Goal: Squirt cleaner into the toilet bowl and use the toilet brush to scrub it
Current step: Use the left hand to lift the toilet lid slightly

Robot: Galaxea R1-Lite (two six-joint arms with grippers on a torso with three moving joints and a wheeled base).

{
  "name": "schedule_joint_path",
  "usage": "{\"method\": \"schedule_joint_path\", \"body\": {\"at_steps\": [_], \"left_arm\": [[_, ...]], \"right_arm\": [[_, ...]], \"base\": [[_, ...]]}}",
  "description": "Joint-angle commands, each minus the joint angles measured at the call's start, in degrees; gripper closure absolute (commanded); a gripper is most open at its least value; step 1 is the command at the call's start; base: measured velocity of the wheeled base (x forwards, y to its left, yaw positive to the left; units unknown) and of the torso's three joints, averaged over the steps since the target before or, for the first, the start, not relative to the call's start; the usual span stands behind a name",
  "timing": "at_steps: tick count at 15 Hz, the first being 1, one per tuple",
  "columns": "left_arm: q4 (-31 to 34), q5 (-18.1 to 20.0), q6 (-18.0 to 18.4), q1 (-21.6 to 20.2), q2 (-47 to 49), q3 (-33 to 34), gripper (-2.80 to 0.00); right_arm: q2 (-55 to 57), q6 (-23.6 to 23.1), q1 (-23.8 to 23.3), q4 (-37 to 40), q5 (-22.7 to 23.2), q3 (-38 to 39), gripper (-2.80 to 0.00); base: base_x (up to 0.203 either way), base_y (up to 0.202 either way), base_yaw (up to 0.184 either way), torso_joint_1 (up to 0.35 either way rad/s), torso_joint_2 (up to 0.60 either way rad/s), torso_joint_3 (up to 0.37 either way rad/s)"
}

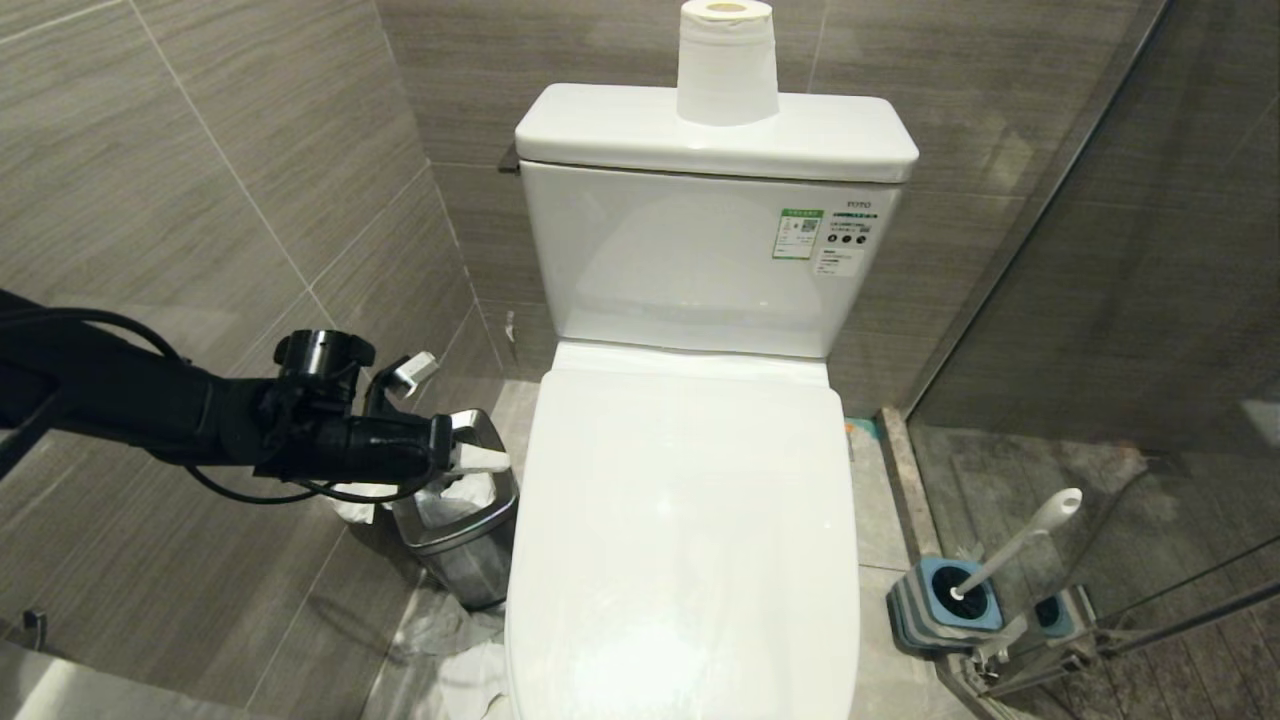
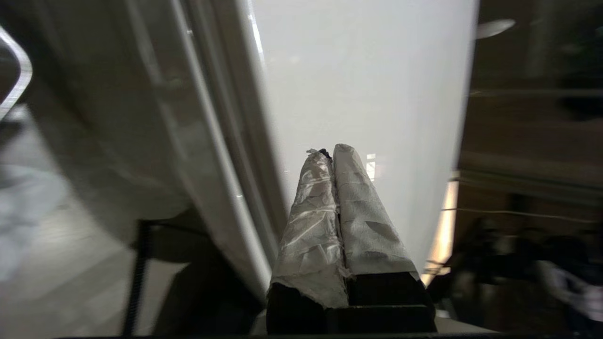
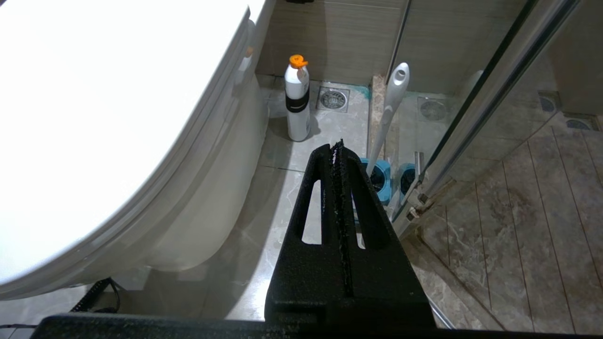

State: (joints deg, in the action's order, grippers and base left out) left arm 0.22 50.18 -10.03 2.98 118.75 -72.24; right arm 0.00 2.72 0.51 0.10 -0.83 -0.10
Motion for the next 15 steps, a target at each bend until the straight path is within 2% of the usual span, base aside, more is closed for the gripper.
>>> {"method": "schedule_joint_path", "body": {"at_steps": [1,3,6,9,15], "left_arm": [[-0.7,6.9,-3.5,-2.1,2.0,1.2,0.00],[-0.9,10.9,-5.4,-2.9,2.0,2.3,0.00],[-0.7,15.3,-6.2,-5.1,3.6,2.8,0.00],[-1.7,24.3,-6.3,-6.7,4.1,4.1,0.00],[-5.2,26.0,-5.7,-7.3,6.1,5.6,0.00]], "right_arm": [[0.1,0.0,0.0,0.0,0.0,0.0,0.00],[0.1,0.0,0.0,0.0,0.0,0.0,0.00],[0.1,0.0,0.0,0.0,0.0,0.0,0.00],[0.1,0.0,0.0,0.0,0.0,0.0,0.00],[0.1,0.0,0.0,0.0,0.0,0.0,0.00]], "base": [[0.000,0.000,0.000,0.000,0.00,0.000],[0.000,0.000,0.000,0.000,0.00,0.000],[0.000,0.000,0.000,0.000,0.00,0.000],[0.000,0.000,0.000,0.000,0.00,0.000],[0.000,0.000,0.000,0.000,0.00,0.000]]}}
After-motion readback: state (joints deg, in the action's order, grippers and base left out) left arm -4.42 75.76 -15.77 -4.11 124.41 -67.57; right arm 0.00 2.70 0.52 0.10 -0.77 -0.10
